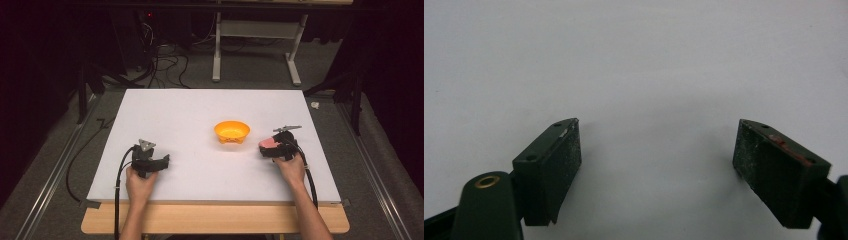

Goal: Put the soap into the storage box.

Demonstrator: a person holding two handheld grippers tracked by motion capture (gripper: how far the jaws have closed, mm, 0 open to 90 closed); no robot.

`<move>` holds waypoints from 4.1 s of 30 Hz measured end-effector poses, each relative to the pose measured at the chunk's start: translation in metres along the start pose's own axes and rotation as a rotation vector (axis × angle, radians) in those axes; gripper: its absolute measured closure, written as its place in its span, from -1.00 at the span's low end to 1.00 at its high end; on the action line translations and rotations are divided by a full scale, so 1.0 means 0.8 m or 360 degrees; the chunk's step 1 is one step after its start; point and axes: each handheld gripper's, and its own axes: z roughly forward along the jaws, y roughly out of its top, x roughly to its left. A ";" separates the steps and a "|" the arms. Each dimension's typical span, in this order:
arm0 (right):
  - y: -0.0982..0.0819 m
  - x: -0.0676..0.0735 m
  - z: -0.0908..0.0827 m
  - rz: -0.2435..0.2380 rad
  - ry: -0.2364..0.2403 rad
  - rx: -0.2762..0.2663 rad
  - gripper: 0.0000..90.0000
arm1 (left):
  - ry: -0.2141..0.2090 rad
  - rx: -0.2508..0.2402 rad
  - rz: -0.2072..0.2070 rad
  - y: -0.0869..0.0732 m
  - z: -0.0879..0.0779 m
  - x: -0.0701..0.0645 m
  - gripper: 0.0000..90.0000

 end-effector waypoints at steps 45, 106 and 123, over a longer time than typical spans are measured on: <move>0.003 -0.001 -0.029 0.0104 0.0198 -0.0064 -0.69 | -0.0001 0.0003 0.0002 0.000 0.000 0.000 -0.56; 0.092 0.089 -0.048 -0.0026 0.0435 -0.0073 -0.69 | -0.0002 0.0001 0.0005 0.000 0.000 0.000 -0.56; 0.114 0.102 -0.033 0.0043 0.0347 -0.0012 -0.70 | -0.0003 0.0000 0.0008 0.000 0.000 0.000 -0.55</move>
